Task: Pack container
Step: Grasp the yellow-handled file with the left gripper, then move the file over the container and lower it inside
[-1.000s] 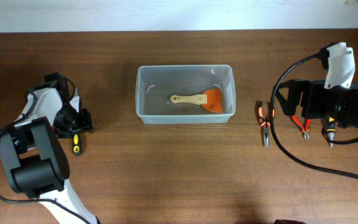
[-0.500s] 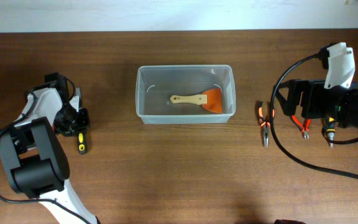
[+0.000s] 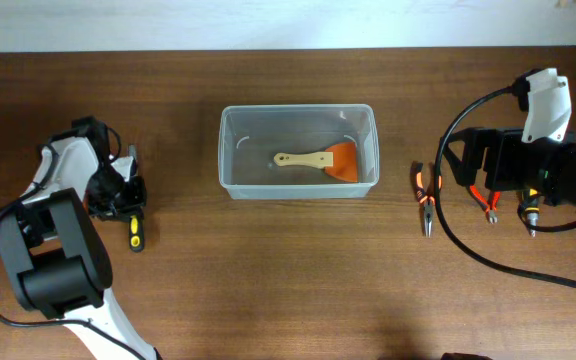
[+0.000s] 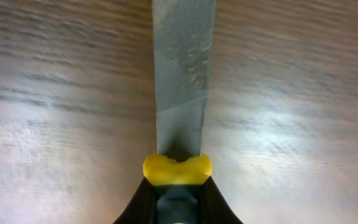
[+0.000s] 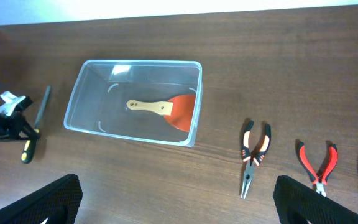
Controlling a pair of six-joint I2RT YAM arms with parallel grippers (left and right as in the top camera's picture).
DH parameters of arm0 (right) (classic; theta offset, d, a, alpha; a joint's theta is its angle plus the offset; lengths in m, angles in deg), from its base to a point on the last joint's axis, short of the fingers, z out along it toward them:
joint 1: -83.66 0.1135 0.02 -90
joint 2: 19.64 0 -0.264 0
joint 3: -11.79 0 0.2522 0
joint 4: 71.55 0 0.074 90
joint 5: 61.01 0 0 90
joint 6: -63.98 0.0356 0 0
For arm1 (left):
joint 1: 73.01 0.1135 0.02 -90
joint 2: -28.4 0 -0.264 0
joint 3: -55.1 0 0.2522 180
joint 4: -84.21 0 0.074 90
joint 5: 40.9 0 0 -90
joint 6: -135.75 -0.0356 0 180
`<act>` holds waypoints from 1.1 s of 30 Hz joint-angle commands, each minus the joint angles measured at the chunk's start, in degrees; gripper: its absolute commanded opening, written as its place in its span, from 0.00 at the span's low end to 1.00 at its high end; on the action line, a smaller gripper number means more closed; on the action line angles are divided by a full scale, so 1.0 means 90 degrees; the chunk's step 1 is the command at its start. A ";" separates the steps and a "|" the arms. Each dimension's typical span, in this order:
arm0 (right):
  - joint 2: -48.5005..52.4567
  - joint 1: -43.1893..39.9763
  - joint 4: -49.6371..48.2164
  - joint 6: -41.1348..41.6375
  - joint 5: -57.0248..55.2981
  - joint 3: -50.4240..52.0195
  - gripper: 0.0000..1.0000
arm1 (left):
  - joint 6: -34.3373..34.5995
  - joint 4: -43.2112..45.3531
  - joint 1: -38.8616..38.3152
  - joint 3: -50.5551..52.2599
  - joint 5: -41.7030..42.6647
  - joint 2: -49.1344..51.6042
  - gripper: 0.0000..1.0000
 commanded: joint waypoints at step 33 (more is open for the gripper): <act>-0.0012 0.0027 -0.0010 -0.0039 -0.0032 -0.0053 0.99 | -0.6652 -0.1314 -0.4665 -0.5107 -0.0172 0.0750 0.02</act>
